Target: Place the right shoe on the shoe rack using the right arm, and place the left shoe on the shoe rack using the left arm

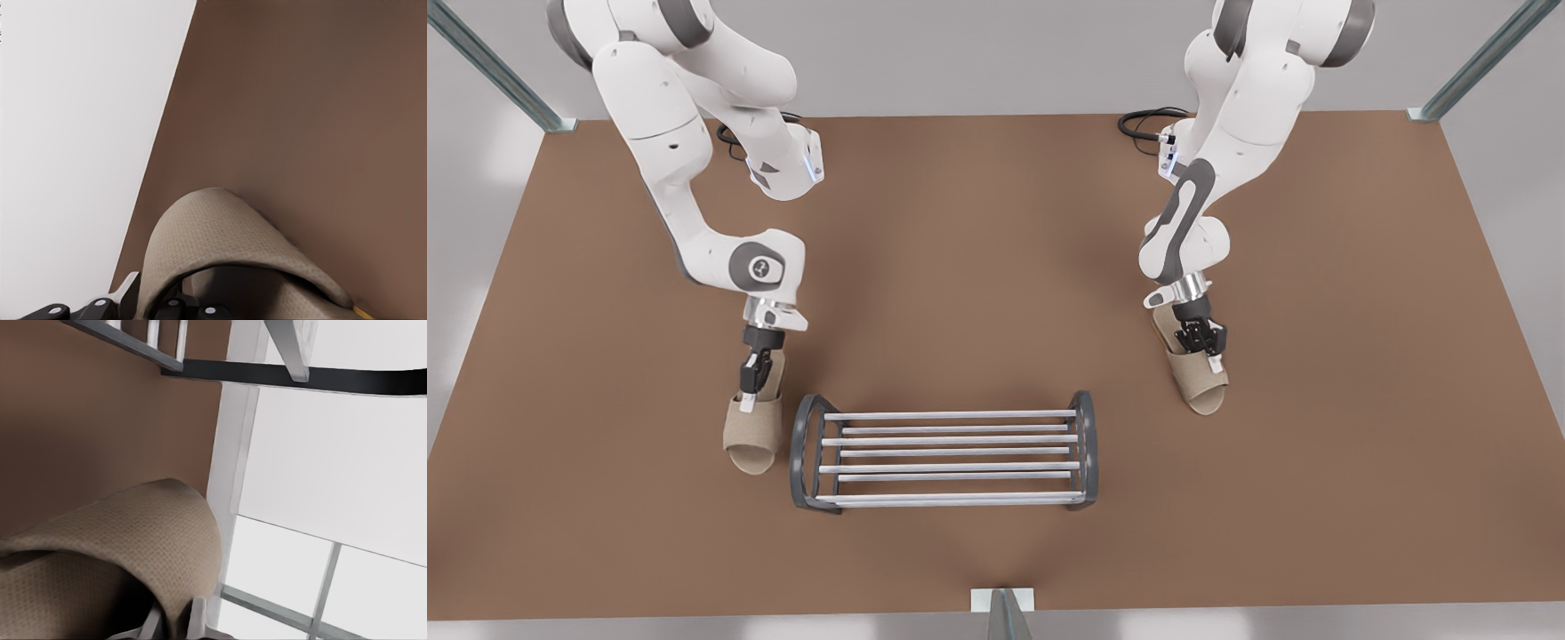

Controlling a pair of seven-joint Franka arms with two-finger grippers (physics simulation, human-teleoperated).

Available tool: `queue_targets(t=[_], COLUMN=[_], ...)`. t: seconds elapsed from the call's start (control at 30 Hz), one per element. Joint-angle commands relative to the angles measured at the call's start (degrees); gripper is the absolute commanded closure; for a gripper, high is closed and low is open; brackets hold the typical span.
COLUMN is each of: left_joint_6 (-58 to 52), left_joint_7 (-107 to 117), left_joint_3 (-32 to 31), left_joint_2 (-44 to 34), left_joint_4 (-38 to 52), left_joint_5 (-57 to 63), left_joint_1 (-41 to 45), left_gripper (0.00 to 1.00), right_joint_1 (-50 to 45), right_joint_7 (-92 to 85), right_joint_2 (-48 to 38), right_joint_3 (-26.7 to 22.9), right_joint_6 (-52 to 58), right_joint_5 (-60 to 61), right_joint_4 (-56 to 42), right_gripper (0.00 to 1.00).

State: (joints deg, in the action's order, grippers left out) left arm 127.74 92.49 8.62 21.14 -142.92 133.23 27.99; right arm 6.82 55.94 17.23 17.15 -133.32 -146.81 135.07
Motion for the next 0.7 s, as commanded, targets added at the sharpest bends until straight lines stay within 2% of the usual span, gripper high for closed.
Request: queue_targets(t=[0.0, 0.17, 0.3, 0.37, 0.43, 0.47, 0.53, 0.67], left_joint_6=[0.3, 2.0, 3.1, 3.7, 4.5, 4.5, 5.9, 7.8], left_joint_7=[1.5, 0.9, 0.6, 0.5, 0.5, -0.7, -1.2, -4.0], left_joint_3=[0.1, 0.3, 0.4, 1.0, 1.0, 1.5, 1.7, 2.3], left_joint_2=[-0.3, -1.8, -4.7, -5.7, -7.0, -7.7, -9.5, -10.8], left_joint_4=[0.1, 0.8, 1.6, 1.9, 2.1, 2.2, 2.6, 5.4], left_joint_5=[0.0, -0.1, -0.1, 0.0, 0.0, -0.1, -0.1, -0.1], left_joint_1=[0.0, 0.1, 0.1, 0.1, 0.1, 0.1, 0.1, 0.1], left_gripper=[0.63, 0.66, 0.67, 0.68, 0.68, 0.68, 0.68, 0.68], right_joint_1=[0.1, 0.2, 3.6, 4.3, 4.4, 4.3, 2.5, -6.5], right_joint_7=[-0.5, -0.9, 1.6, 5.0, 4.8, 4.8, 4.4, 4.3], right_joint_2=[-0.5, -2.6, -13.4, -15.7, -18.2, -18.1, -17.4, -11.1], right_joint_3=[0.0, -0.1, -0.1, -0.1, -0.3, -0.6, -0.5, -0.2], right_joint_6=[-2.6, -6.3, -20.3, -25.5, -35.3, -38.9, -38.2, -36.4], right_joint_5=[-0.1, -0.1, 0.7, 1.3, 6.2, 8.9, 16.2, 21.3], right_joint_4=[-0.2, -1.0, -5.6, -10.2, -15.2, -17.8, -19.8, -25.9], right_gripper=[0.79, 0.79, 0.79, 0.79, 0.79, 0.79, 0.79, 0.79])
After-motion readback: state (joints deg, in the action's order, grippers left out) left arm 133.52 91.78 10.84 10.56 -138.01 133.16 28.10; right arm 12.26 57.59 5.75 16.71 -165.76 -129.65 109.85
